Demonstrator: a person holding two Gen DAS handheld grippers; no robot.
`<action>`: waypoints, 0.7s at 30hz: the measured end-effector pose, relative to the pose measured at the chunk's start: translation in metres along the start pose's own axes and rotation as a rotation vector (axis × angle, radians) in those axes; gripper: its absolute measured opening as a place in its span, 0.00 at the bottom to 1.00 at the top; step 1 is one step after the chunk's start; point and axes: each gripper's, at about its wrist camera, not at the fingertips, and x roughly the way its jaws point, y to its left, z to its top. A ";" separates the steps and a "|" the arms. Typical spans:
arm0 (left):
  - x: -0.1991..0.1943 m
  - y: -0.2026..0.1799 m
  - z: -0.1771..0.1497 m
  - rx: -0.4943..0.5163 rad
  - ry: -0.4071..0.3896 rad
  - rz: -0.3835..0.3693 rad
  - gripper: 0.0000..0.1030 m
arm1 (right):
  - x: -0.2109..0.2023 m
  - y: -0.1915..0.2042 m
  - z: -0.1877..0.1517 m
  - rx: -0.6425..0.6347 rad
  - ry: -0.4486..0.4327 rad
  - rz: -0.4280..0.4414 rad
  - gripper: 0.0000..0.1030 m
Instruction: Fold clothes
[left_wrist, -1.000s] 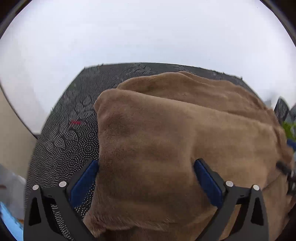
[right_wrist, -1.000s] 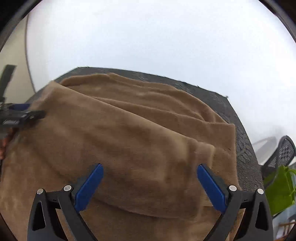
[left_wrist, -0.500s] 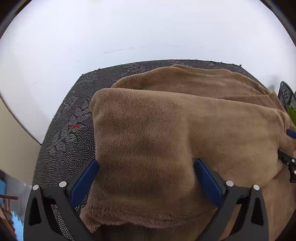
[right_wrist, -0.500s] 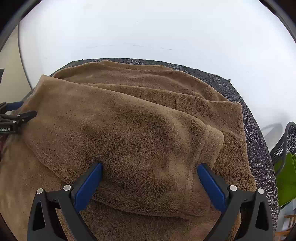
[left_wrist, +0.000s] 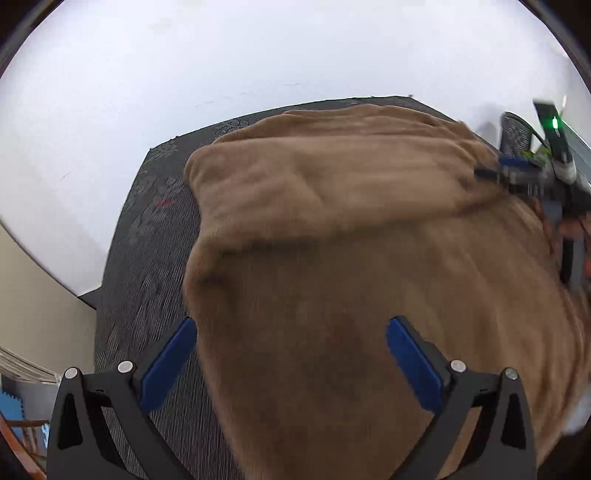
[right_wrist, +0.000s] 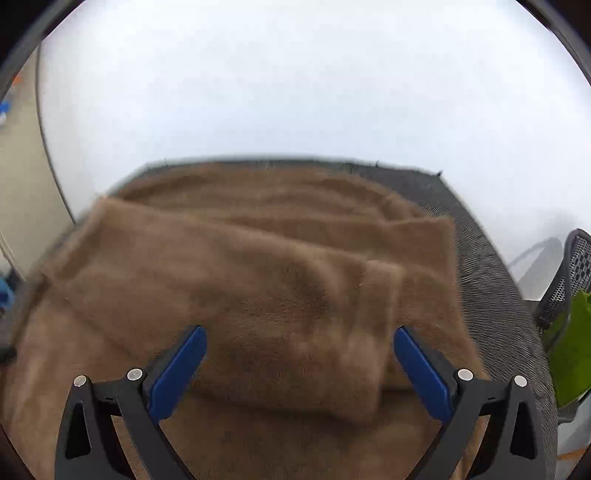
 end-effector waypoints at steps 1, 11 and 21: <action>-0.008 -0.001 -0.009 0.008 -0.004 -0.003 1.00 | -0.017 0.000 -0.004 0.008 -0.032 0.028 1.00; -0.079 -0.027 -0.087 0.123 -0.066 -0.083 1.00 | -0.162 0.042 -0.112 -0.240 -0.198 0.091 1.00; -0.110 -0.056 -0.148 0.258 -0.019 -0.116 1.00 | -0.187 0.058 -0.158 -0.203 -0.205 0.109 1.00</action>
